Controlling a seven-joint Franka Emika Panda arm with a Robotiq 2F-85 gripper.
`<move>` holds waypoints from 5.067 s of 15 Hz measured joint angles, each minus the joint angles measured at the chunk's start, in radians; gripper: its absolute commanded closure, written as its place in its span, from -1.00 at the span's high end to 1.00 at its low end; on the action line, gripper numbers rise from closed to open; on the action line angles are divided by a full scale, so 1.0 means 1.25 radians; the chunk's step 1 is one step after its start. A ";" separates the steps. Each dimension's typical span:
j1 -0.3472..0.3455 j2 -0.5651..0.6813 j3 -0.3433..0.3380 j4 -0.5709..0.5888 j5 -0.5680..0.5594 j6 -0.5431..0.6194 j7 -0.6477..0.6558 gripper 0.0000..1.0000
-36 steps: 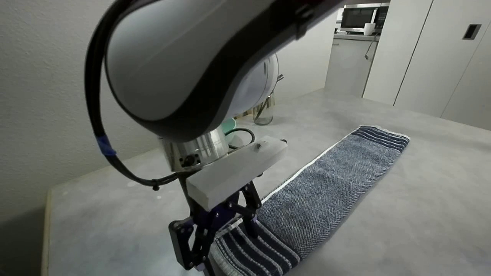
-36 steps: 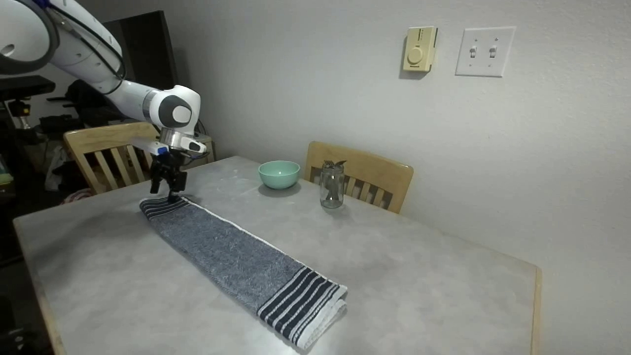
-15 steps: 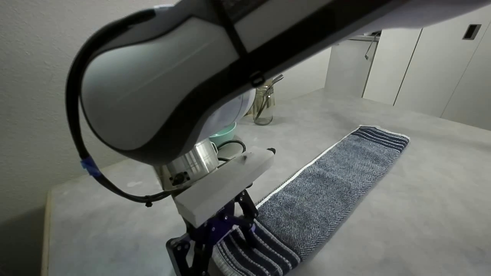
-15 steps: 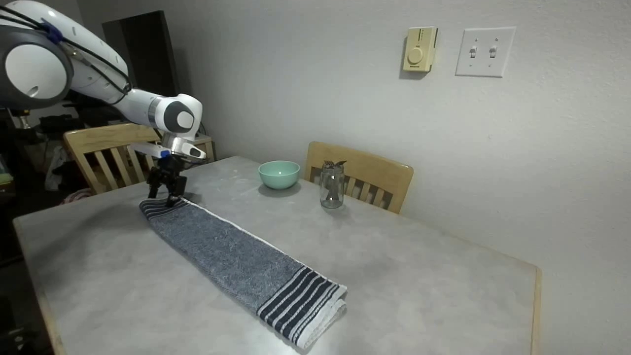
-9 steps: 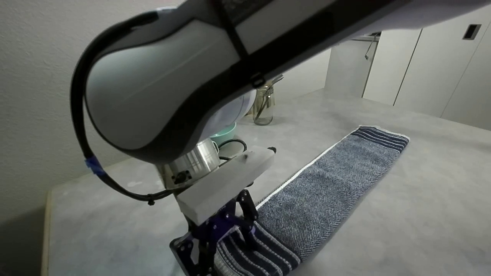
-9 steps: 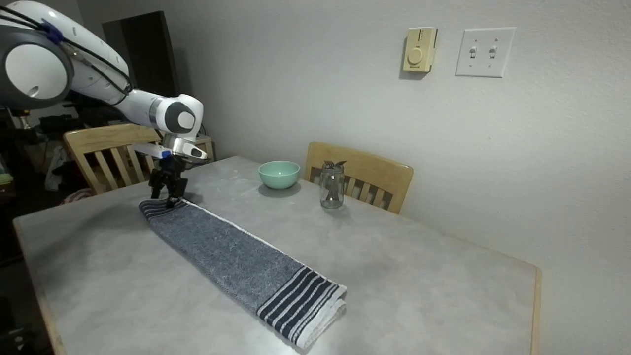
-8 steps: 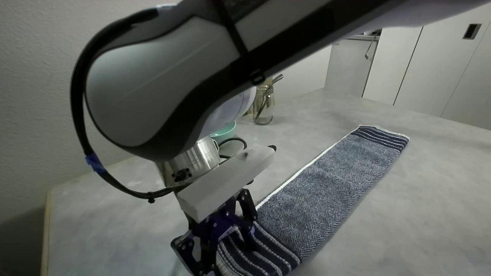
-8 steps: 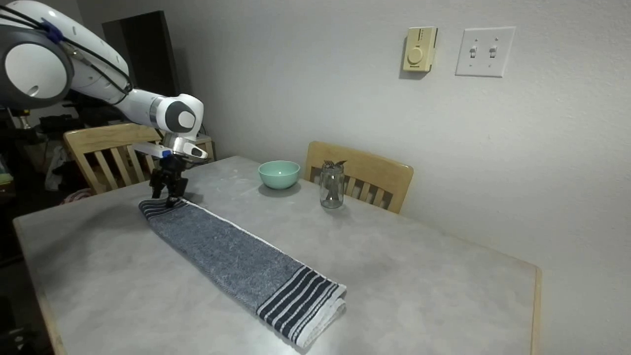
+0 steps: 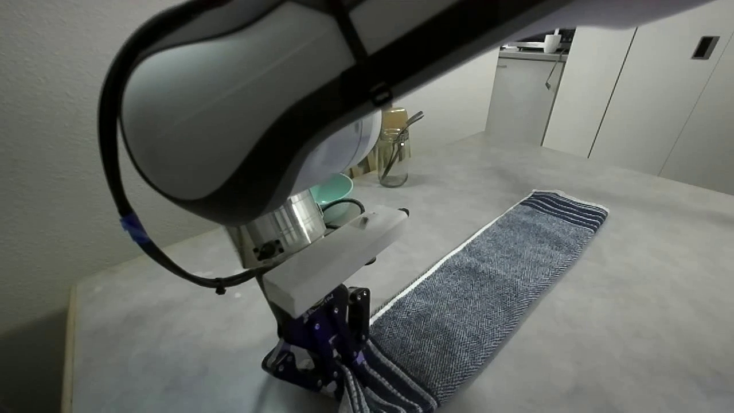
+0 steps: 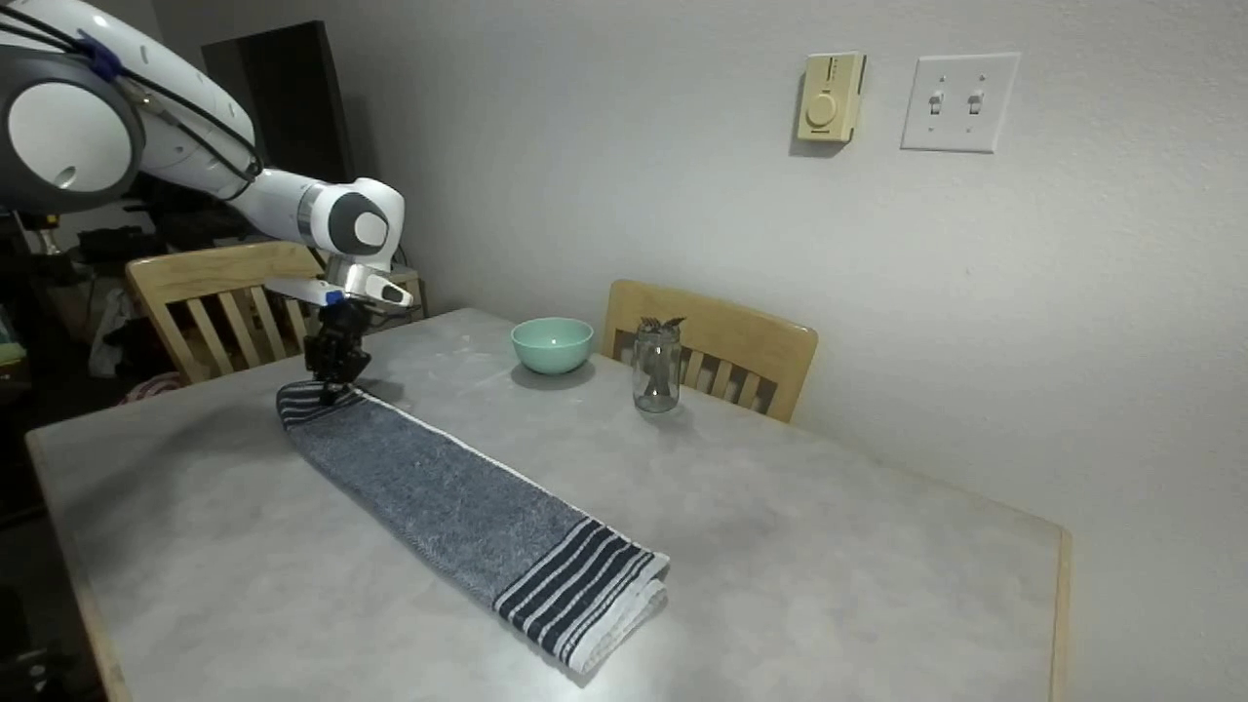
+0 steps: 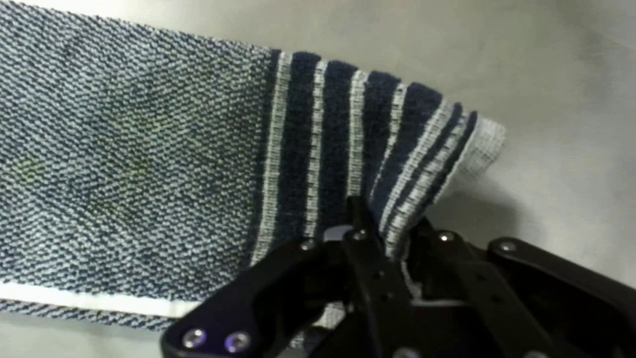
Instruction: Fold the towel
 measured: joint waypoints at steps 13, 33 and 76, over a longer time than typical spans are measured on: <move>0.025 -0.110 0.003 -0.001 -0.027 -0.072 -0.111 -0.97; 0.016 -0.381 -0.052 -0.261 -0.183 -0.109 -0.118 -0.97; -0.146 -0.595 -0.031 -0.501 -0.244 -0.042 -0.151 -0.97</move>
